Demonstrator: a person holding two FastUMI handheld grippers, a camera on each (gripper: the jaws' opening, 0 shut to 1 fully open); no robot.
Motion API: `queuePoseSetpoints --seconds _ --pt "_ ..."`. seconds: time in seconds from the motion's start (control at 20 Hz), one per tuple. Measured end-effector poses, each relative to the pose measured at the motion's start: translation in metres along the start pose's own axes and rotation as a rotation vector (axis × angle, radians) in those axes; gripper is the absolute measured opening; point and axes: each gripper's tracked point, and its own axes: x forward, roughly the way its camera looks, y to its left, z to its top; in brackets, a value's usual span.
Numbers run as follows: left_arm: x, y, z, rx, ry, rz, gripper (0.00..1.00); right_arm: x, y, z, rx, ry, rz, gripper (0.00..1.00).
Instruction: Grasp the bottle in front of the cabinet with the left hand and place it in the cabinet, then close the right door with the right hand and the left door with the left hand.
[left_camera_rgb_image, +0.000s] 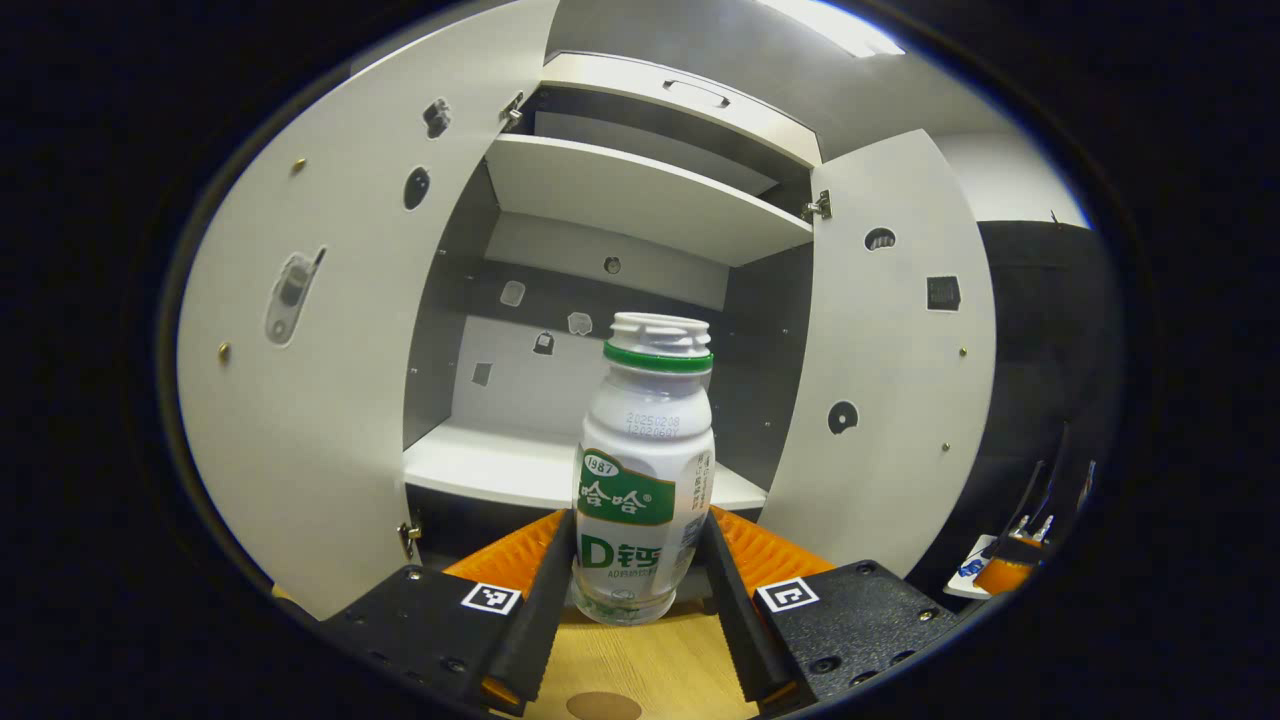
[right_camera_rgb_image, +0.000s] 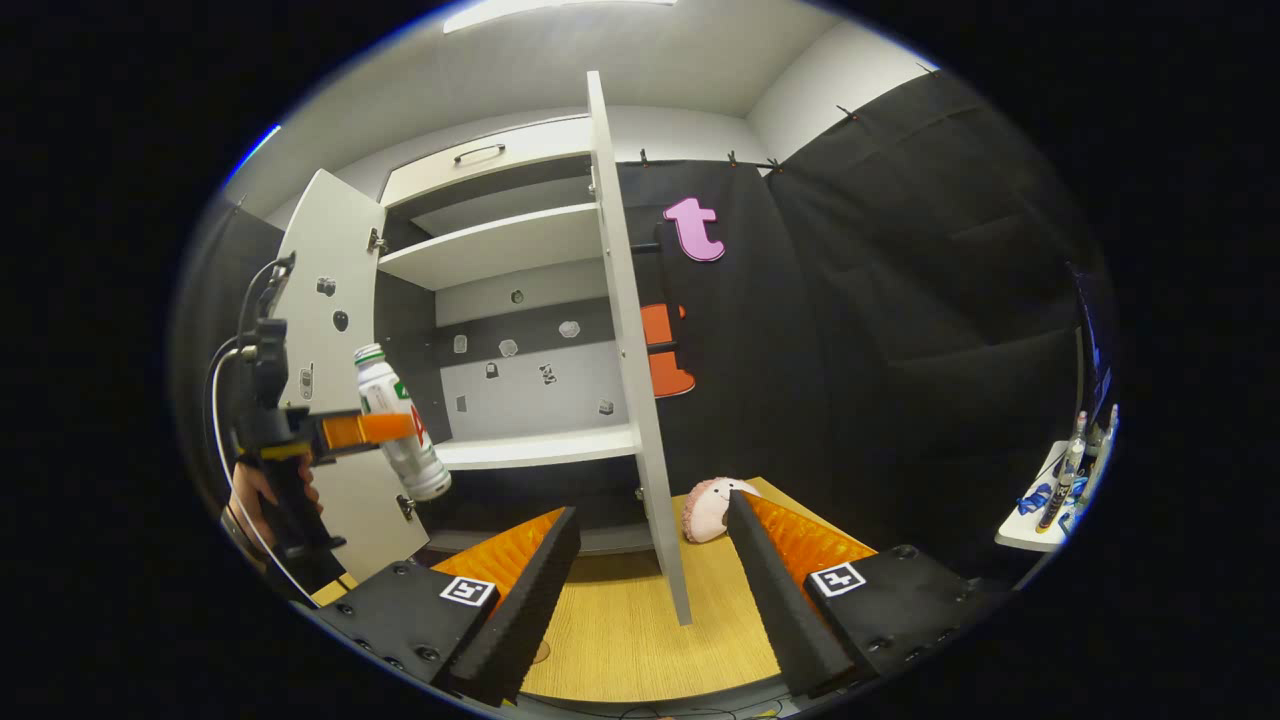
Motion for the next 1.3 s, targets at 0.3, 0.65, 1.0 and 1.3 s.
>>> queuePoseSetpoints --seconds 0.3,0.65,1.0,1.3 --pt "0.101 0.005 0.049 0.012 0.004 0.0 0.72 -0.01 -0.055 0.006 -0.015 -0.02 -0.153 0.98" --pt "0.211 0.031 0.013 0.048 0.154 0.086 0.72 -0.034 -0.122 0.012 0.016 -0.05 -0.34 0.98" --pt "0.252 0.043 -0.023 0.041 0.235 0.127 0.72 -0.059 -0.173 0.017 0.017 -0.089 -0.488 0.99" --pt "0.251 0.044 -0.027 0.046 0.235 0.149 0.74 -0.064 -0.186 0.021 0.011 -0.103 -0.525 0.98"
